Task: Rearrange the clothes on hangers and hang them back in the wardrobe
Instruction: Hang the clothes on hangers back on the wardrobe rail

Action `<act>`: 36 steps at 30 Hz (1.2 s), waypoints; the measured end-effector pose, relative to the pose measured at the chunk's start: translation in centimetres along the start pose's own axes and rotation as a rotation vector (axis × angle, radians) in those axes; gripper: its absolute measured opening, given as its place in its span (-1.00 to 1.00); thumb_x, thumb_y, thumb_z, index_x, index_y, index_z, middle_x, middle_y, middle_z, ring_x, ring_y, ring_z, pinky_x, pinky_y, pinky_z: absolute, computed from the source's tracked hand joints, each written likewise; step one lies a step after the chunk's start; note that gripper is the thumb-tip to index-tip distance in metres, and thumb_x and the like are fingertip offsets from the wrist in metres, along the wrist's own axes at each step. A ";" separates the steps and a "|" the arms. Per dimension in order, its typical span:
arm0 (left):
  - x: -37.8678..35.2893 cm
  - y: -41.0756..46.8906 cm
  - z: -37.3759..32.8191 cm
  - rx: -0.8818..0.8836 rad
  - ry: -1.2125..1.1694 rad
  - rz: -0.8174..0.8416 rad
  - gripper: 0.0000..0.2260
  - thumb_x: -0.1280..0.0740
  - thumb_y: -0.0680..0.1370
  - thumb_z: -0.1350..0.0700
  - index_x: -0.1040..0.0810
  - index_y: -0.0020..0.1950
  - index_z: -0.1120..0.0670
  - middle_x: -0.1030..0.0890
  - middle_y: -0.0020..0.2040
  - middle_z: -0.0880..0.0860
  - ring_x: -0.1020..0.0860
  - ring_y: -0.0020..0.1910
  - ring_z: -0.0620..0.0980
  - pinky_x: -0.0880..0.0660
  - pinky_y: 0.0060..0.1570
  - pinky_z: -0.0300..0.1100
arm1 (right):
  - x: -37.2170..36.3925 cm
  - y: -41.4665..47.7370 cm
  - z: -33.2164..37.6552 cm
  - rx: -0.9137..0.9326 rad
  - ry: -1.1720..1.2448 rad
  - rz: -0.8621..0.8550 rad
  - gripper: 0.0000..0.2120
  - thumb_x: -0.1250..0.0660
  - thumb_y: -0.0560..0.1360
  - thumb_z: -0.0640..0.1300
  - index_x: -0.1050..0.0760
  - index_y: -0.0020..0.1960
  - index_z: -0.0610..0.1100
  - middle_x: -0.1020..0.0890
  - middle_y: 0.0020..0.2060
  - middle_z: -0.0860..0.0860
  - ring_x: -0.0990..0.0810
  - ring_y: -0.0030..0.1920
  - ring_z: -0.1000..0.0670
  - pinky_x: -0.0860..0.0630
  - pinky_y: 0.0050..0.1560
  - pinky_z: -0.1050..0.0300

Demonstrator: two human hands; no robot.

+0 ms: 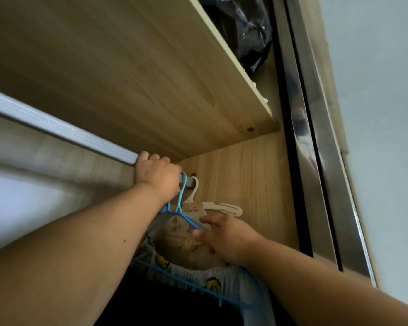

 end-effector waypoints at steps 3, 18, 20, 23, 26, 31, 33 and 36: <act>-0.2 -0.6 0.2 -0.002 -0.067 0.043 -0.56 -0.33 0.45 -0.17 -0.40 0.30 -0.13 -0.47 0.25 0.00 -0.36 0.31 0.06 -0.15 0.33 0.06 | 0.5 -1.4 0.6 0.103 -0.074 -0.045 -0.41 -0.27 0.51 0.13 -0.19 0.48 0.03 -0.42 0.35 0.02 -0.43 0.31 -0.01 -0.41 0.28 0.14; 20.7 -24.4 -21.9 -0.489 -0.928 -0.093 -0.54 -0.20 0.40 -0.14 -0.46 0.27 -0.05 -0.55 0.17 -0.07 -0.50 0.14 -0.04 -0.41 0.15 -0.11 | 12.2 -30.1 -7.0 0.284 -0.622 -0.262 -0.42 -0.33 0.47 0.04 -0.21 0.43 0.05 -0.35 0.39 0.00 -0.39 0.34 -0.05 -0.43 0.28 0.05; 22.5 -29.3 -28.0 -0.597 -0.976 -0.004 -0.49 -0.16 0.38 -0.18 -0.45 0.28 -0.04 -0.56 0.17 -0.06 -0.53 0.13 -0.02 -0.44 0.13 -0.11 | 13.2 -35.9 -12.5 0.122 -0.708 -0.232 -0.43 -0.28 0.46 0.06 -0.18 0.42 0.07 -0.34 0.40 -0.04 -0.40 0.33 -0.10 -0.43 0.27 -0.02; 25.7 -37.9 -37.8 -0.777 -1.061 0.138 -0.44 -0.16 0.37 -0.21 -0.46 0.29 0.02 -0.59 0.15 0.01 -0.59 0.06 0.05 -0.53 0.04 -0.03 | 14.9 -46.3 -20.3 -0.100 -0.783 -0.159 -0.41 -0.29 0.44 0.07 -0.16 0.41 0.07 -0.32 0.41 -0.08 -0.40 0.34 -0.15 -0.38 0.29 -0.04; 29.9 -46.7 -46.2 -0.891 -1.185 0.312 -0.38 -0.14 0.38 -0.25 -0.44 0.34 0.05 -0.58 0.19 0.07 -0.59 0.10 0.09 -0.55 0.05 0.03 | 15.9 -57.8 -27.2 -0.386 -0.799 -0.010 -0.36 -0.28 0.48 0.07 -0.11 0.49 0.09 -0.17 0.48 -0.02 -0.24 0.44 -0.09 -0.22 0.39 0.01; 37.1 -61.3 -57.8 -1.115 -1.245 0.684 -0.34 -0.26 0.46 -0.17 -0.13 0.52 -0.09 -0.28 0.46 -0.03 -0.29 0.41 0.02 -0.27 0.34 -0.09 | 18.0 -78.4 -34.6 -0.875 -0.741 0.104 -0.43 -0.25 0.48 0.10 -0.17 0.45 0.14 -0.13 0.48 0.00 -0.24 0.43 -0.10 -0.25 0.38 -0.02; 40.0 -66.0 -60.9 -1.190 -1.248 0.767 -0.33 -0.19 0.41 -0.20 -0.14 0.51 -0.11 -0.28 0.46 -0.03 -0.30 0.41 0.01 -0.29 0.34 -0.08 | 18.8 -86.3 -35.8 -1.060 -0.704 0.136 -0.42 -0.24 0.49 0.13 -0.16 0.46 0.14 -0.09 0.49 0.02 -0.27 0.42 -0.10 -0.27 0.36 -0.03; 43.8 -71.8 -64.0 -1.315 -1.242 0.852 -0.38 -0.25 0.42 -0.18 -0.22 0.47 -0.12 -0.31 0.44 -0.03 -0.33 0.39 0.02 -0.29 0.35 -0.05 | 19.9 -95.9 -35.9 -1.274 -0.630 0.085 -0.40 -0.29 0.45 0.13 -0.20 0.44 0.15 -0.16 0.48 0.02 -0.31 0.40 -0.08 -0.30 0.35 0.00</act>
Point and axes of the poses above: each hand's wrist, its own y-axis towards the middle knuckle, its own x-axis out of the back of the hand, z = x × y, the point moved 9 cm from there along y, towards the middle knuckle
